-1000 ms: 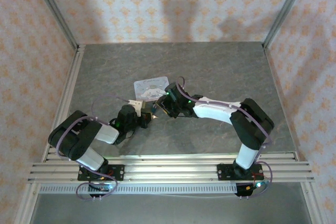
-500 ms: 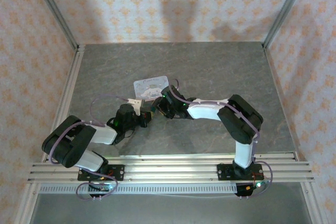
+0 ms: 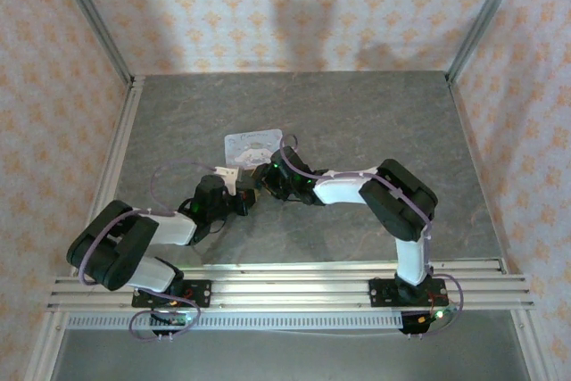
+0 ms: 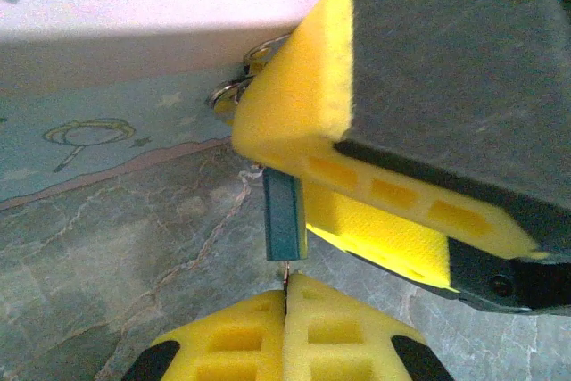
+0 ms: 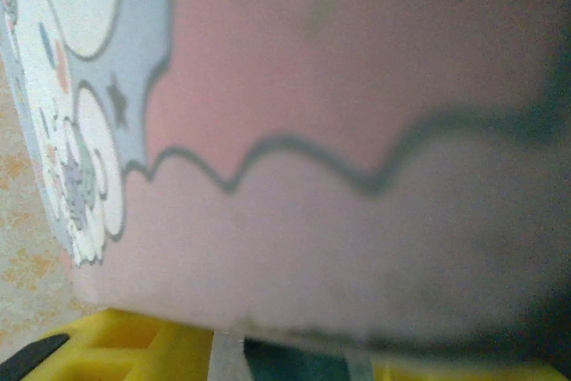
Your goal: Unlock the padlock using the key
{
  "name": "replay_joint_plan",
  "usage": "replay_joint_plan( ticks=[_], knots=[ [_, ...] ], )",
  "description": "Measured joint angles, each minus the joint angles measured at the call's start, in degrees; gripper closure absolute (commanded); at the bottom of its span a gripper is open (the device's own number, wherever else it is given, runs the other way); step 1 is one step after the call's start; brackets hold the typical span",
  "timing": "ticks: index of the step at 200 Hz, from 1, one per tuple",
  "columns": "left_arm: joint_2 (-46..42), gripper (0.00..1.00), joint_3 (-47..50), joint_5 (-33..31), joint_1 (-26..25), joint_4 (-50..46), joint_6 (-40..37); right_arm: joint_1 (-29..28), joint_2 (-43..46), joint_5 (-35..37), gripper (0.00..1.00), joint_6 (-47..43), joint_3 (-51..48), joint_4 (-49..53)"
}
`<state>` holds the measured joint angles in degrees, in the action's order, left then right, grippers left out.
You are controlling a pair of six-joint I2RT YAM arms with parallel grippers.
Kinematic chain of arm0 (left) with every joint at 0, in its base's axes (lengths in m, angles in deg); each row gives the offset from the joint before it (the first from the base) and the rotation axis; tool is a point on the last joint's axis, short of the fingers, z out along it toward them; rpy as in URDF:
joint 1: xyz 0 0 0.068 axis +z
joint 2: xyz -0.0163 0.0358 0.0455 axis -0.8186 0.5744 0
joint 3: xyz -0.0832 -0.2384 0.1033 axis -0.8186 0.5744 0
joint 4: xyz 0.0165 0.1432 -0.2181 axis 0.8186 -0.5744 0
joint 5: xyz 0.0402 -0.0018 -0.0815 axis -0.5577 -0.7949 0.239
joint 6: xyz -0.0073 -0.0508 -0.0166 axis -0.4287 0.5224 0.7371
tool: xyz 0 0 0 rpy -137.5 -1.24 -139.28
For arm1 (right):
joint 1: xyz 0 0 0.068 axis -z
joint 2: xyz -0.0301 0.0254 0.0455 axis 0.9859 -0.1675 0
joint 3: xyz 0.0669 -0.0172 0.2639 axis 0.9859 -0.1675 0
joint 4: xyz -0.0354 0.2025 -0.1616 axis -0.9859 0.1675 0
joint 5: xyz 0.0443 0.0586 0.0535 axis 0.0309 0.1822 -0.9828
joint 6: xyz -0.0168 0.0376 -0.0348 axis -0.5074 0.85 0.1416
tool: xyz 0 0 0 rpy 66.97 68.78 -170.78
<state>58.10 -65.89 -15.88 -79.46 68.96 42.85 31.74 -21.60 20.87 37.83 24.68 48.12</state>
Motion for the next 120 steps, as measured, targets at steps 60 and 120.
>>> replay_joint_plan(
  ticks=[60,120],
  knots=[
    [-3.52,1.00,-0.33,1.05,1.66,-4.48,-0.52,-0.37,-0.20,0.04,0.62,-1.42,-0.28,-1.01],
    [-4.04,1.00,-0.42,1.86,1.81,-5.92,-1.51,-0.85,-0.24,-0.26,0.79,-1.33,-0.28,-2.38]
  ],
)
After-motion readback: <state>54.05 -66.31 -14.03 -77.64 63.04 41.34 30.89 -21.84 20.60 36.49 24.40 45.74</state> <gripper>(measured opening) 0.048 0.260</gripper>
